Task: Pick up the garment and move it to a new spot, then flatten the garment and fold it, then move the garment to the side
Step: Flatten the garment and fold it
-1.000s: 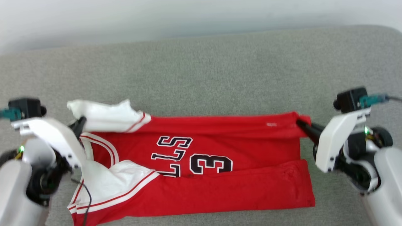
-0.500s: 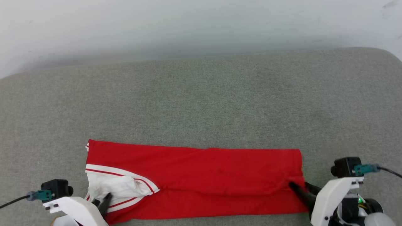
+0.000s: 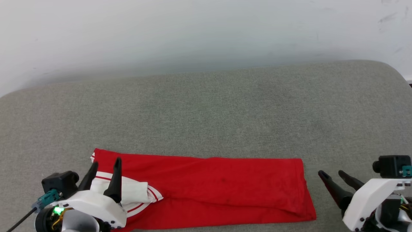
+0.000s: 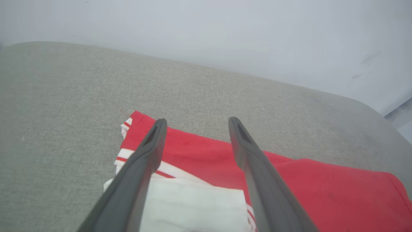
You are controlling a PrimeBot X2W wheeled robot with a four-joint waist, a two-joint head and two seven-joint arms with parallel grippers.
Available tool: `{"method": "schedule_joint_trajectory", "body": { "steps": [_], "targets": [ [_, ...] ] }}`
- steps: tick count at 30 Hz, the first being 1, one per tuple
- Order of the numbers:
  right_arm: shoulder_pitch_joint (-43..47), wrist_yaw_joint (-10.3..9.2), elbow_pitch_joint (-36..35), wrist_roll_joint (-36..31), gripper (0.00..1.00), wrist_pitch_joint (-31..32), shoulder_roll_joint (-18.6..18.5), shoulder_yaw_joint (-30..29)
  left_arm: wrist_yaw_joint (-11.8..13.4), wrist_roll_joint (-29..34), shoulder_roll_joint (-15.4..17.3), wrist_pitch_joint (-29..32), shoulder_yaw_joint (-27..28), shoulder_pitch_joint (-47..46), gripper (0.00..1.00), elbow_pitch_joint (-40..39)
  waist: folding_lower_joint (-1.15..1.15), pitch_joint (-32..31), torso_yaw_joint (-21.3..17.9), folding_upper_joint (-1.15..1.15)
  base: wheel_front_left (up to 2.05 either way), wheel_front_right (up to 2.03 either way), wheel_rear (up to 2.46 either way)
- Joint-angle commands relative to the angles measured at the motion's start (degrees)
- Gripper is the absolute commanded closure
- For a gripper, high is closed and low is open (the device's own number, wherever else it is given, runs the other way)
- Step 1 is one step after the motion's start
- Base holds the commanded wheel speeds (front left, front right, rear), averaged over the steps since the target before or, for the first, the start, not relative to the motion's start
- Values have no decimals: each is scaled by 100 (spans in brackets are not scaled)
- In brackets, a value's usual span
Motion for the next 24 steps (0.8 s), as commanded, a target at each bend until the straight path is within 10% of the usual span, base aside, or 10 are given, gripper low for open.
{"method": "schedule_joint_trajectory", "body": {
  "steps": [1,24],
  "targets": [
    [-14,-1,-75,9,0,149,8,-98,34,128,-23,-161,-20,-98,0,-77,1,-23,11,0,0,0,0],
    [-620,-1,1061,75,3,2208,416,-484,241,1468,-343,-1255,-488,-942,0,-788,1,958,997,0,0,0,0]
  ]
}}
